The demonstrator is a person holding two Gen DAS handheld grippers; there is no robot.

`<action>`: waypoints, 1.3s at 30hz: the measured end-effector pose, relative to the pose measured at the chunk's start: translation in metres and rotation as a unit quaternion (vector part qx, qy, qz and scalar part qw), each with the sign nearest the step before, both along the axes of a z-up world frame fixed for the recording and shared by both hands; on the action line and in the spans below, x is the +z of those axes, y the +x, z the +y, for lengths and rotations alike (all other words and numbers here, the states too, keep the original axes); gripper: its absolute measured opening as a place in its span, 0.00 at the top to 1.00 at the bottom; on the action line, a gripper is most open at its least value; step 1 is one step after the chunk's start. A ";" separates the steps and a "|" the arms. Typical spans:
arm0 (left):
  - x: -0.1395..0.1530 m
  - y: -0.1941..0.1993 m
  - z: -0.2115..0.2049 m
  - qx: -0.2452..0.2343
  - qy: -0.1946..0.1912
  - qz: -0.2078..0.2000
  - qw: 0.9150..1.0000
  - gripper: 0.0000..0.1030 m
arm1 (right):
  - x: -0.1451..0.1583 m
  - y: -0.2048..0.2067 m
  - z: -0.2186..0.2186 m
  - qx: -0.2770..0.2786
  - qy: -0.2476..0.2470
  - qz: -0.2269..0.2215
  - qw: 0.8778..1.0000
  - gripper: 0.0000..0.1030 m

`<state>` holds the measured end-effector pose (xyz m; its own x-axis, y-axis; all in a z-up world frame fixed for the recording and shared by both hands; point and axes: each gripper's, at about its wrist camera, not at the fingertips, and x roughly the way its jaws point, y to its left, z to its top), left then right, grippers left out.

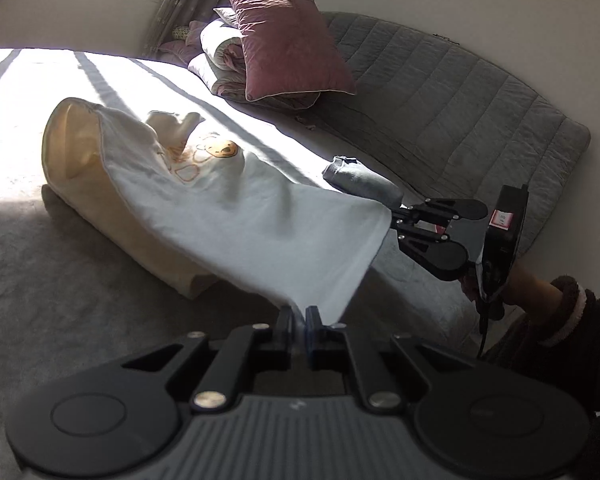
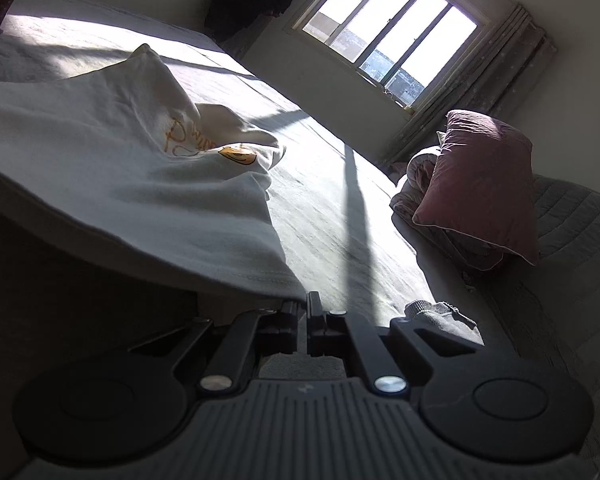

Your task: Fold clothes

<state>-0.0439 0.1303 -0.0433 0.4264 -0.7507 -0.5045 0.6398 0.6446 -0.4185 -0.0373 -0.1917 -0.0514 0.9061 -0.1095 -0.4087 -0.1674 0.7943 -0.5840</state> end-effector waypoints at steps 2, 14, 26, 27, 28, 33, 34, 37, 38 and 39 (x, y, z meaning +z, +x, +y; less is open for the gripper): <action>-0.010 0.004 -0.004 0.000 0.018 0.016 1.000 0.94 | -0.007 -0.003 -0.001 0.002 -0.005 0.015 1.000 0.97; -0.014 0.009 -0.007 -0.036 0.081 0.031 0.996 0.79 | -0.013 0.008 -0.024 -0.052 -0.001 0.041 0.998 0.98; -0.002 0.038 0.020 0.084 0.089 0.014 0.992 0.49 | 0.000 0.032 -0.031 -0.097 0.025 0.040 0.994 0.83; -0.005 0.045 0.021 0.101 0.092 0.026 0.990 0.49 | 0.001 0.036 -0.033 -0.103 0.029 0.040 0.993 0.80; -0.007 0.053 0.022 0.117 0.095 0.037 0.988 0.49 | 0.003 0.039 -0.034 -0.110 0.034 0.040 0.993 0.74; -0.017 0.087 0.019 0.183 0.095 0.085 0.975 0.49 | 0.018 0.055 -0.033 -0.113 0.089 0.037 0.989 0.60; -0.019 0.093 0.018 0.197 0.092 0.093 0.972 0.50 | 0.020 0.057 -0.030 -0.111 0.098 0.038 0.988 0.60; -0.022 0.108 0.018 0.237 0.073 0.111 0.962 0.51 | 0.025 0.065 -0.017 -0.096 0.118 0.045 0.987 0.60; -0.022 0.112 0.018 0.249 0.066 0.117 0.959 0.52 | 0.026 0.067 -0.012 -0.091 0.124 0.047 0.987 0.60; -0.022 0.116 0.019 0.262 0.058 0.122 0.956 0.52 | 0.028 0.069 -0.007 -0.085 0.128 0.049 0.987 0.59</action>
